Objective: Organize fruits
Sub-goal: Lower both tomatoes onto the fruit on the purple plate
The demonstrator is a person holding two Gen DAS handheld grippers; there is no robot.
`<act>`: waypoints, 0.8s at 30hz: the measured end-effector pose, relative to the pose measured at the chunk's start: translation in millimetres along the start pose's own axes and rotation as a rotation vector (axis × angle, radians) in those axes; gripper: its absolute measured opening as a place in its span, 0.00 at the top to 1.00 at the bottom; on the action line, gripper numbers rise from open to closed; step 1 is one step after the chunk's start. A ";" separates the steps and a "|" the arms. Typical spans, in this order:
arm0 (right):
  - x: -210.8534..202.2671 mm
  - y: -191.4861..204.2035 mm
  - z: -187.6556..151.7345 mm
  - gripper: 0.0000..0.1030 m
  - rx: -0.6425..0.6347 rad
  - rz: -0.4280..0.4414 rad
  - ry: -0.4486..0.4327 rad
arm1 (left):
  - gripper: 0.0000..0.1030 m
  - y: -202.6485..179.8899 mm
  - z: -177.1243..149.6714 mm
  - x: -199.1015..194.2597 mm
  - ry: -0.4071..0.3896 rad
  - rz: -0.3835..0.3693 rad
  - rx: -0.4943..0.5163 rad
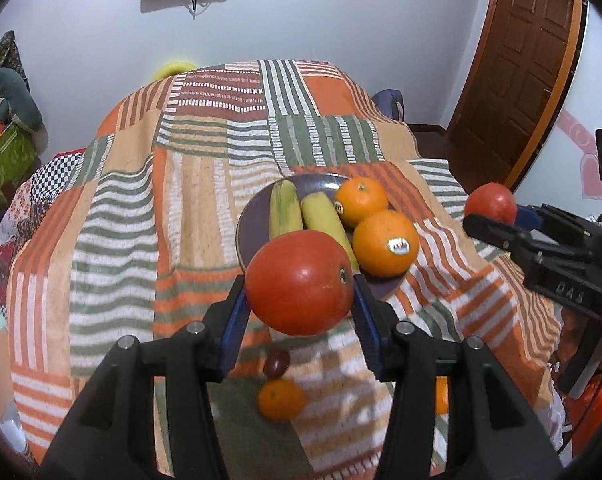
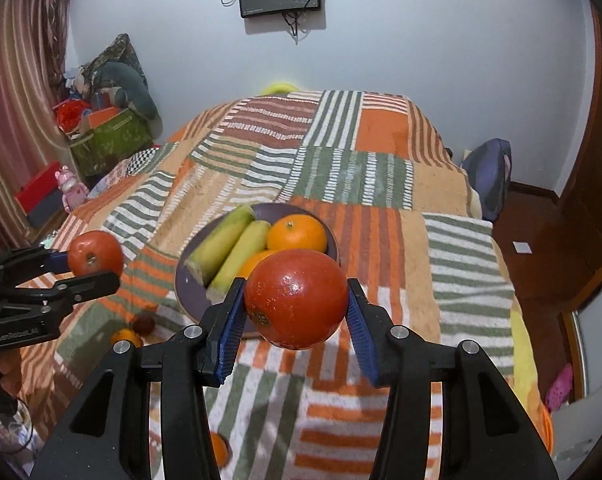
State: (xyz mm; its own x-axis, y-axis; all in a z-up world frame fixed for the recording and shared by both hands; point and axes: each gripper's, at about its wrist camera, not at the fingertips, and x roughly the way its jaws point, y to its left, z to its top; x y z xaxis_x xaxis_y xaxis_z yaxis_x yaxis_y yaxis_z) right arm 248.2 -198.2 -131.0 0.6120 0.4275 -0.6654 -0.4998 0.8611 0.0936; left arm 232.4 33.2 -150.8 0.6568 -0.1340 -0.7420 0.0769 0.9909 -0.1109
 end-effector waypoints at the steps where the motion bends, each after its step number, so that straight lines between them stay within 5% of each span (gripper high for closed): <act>1: 5.5 1.7 2.5 0.57 -0.006 0.006 0.002 | 0.52 0.4 3.4 3.5 -0.001 -0.001 0.002; 24: 70.7 10.4 33.9 0.57 -0.059 0.059 0.024 | 0.52 -5.3 40.1 92.0 0.072 -0.026 0.046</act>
State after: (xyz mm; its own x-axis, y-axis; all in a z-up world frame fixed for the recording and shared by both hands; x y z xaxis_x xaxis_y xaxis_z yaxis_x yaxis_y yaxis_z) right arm 307.0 -149.7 -151.9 0.5659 0.4702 -0.6772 -0.5704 0.8164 0.0903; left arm 322.5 16.3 -192.0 0.5985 -0.1591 -0.7852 0.1291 0.9864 -0.1014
